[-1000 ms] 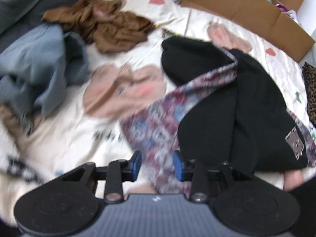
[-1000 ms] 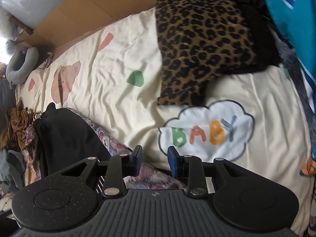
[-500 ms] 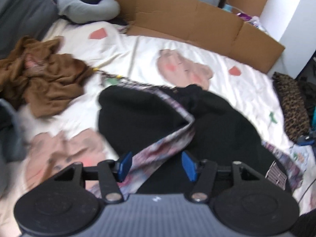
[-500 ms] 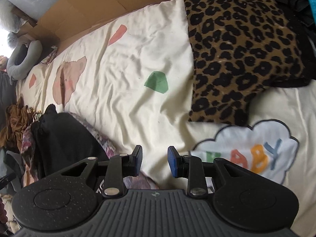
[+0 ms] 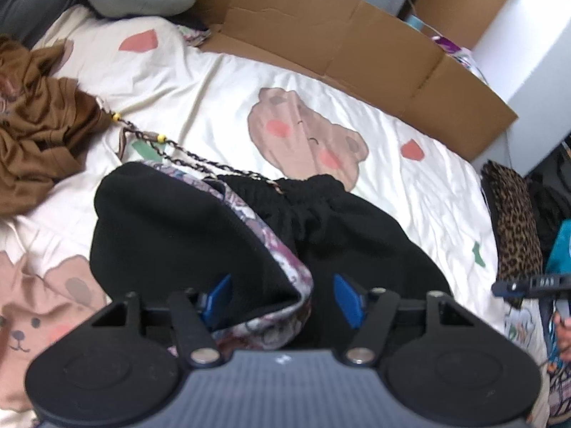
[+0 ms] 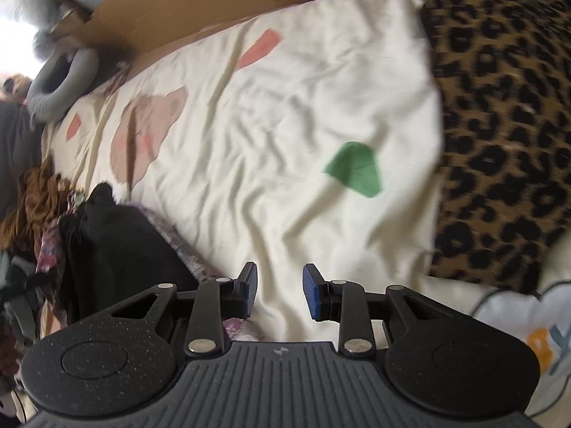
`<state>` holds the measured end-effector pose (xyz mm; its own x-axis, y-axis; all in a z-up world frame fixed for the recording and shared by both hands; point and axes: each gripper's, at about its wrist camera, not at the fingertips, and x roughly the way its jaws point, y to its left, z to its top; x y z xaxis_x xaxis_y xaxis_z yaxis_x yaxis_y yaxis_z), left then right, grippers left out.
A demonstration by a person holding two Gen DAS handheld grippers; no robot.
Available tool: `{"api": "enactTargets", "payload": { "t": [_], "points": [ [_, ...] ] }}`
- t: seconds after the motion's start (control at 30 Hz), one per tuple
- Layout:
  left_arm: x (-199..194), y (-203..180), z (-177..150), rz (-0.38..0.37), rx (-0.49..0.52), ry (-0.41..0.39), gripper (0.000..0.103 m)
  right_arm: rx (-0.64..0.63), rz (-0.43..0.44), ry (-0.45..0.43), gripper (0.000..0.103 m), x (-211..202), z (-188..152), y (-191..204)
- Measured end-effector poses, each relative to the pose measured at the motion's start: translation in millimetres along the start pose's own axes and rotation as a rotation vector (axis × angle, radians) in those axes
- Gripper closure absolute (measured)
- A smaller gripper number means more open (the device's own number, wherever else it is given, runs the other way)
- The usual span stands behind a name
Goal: Fold clothes
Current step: 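Move the left gripper to the bear-print lining edge and close on it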
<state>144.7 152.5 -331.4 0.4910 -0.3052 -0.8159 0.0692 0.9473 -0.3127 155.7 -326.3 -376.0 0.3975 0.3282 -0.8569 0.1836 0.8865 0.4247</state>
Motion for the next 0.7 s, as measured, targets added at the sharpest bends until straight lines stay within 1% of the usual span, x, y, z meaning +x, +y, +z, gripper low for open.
{"api": "enactTargets", "payload": {
  "t": [0.03,0.07,0.1,0.13,0.17,0.2,0.23,0.4,0.7],
  "points": [
    [1.9,-0.3,-0.7,0.0,-0.002,-0.001,0.043,-0.009,0.005,0.004,0.073,3.1,0.3,3.3],
    [4.0,-1.0,-1.3,0.008,0.003,0.004,0.055,-0.008,0.012,0.004,0.072,5.9,0.7,5.5],
    [5.5,-1.9,-2.4,0.017,0.012,0.016,0.063,-0.005,0.021,0.005,0.072,8.5,0.8,7.6],
    [5.8,-2.3,-4.1,0.02,0.02,0.029,0.078,-0.003,0.03,0.005,0.073,10.5,0.5,9.5],
    [4.1,-1.8,-6.1,0.016,0.024,0.037,0.087,-0.002,0.039,0.005,0.072,12.5,0.2,11.5],
    [1.2,-0.7,-8.3,0.013,0.028,0.041,0.091,-0.003,0.046,0.006,0.073,14.3,-0.4,13.4],
    [-2.3,1.0,-10.3,0.015,0.03,0.045,0.093,-0.01,0.05,0.009,0.073,15.5,-1.7,15.4],
    [-26.4,17.9,-18.4,0.073,0.03,0.073,0.095,-0.063,0.05,0.023,0.072,22.1,-9.0,27.7],
    [-63.1,60.1,-33.8,0.223,0.022,0.143,0.096,-0.084,0.06,0.035,0.072,29.5,-8.7,36.1]
  ]
}}
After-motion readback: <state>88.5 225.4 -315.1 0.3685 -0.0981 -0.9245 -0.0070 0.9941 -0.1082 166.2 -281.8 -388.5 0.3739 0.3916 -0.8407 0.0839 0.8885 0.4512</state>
